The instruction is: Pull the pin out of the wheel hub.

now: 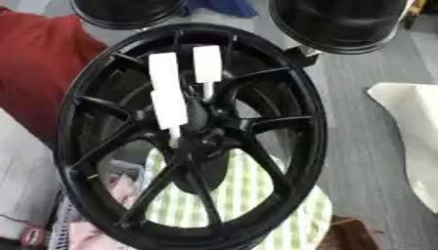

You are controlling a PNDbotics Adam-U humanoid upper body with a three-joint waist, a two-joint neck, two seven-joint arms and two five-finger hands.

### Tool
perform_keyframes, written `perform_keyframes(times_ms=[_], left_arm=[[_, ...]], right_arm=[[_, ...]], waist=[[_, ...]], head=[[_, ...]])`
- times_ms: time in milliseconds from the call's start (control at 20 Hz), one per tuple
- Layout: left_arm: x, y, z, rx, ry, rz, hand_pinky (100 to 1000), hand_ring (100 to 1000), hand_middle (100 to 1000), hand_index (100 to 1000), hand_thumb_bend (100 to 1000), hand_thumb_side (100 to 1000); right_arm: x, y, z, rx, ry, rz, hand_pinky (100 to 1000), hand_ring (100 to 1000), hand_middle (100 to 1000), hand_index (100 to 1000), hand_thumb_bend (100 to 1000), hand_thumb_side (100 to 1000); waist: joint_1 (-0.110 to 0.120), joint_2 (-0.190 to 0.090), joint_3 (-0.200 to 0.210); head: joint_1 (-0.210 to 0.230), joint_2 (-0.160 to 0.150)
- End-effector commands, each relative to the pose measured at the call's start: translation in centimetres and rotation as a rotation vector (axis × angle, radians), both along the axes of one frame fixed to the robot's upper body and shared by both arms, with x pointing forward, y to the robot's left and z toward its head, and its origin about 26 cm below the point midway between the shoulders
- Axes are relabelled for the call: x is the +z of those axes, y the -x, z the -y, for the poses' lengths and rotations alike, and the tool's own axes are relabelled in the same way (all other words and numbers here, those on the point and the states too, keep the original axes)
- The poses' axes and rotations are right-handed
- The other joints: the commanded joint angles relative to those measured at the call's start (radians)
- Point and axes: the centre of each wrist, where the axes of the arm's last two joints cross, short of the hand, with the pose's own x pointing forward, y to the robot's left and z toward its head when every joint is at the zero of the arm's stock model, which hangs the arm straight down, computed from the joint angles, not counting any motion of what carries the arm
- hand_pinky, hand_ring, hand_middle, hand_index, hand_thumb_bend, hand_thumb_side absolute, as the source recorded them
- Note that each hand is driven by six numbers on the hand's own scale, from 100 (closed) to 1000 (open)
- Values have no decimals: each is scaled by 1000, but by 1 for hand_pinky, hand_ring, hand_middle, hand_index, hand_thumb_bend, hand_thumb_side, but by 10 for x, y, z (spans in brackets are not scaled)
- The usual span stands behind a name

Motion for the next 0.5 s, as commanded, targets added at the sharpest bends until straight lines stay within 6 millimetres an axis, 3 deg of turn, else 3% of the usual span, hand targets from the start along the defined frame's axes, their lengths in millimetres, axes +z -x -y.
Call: perform_keyframes(times_ms=[50, 250, 500], left_arm=[[14, 2, -2, -1, -28, 37, 879, 803, 703, 823, 319, 535], [16, 2, -1, -7, -28, 41, 878, 804, 702, 823, 320, 533], [18, 1, 2, -18, -33, 45, 878, 805, 702, 823, 319, 531]], right_arm=[[21, -2, -15, 71, -3, 49, 771, 750, 740, 789, 174, 379], [29, -7, -43, 160, -67, 72, 745, 712, 700, 765, 100, 481], [41, -11, -76, 260, -103, 65, 730, 692, 679, 750, 100, 470]], waist=[[3, -21, 3], [5, -24, 11], [7, -27, 21]], head=[[-5, -8], [-12, -10], [-18, -8]])
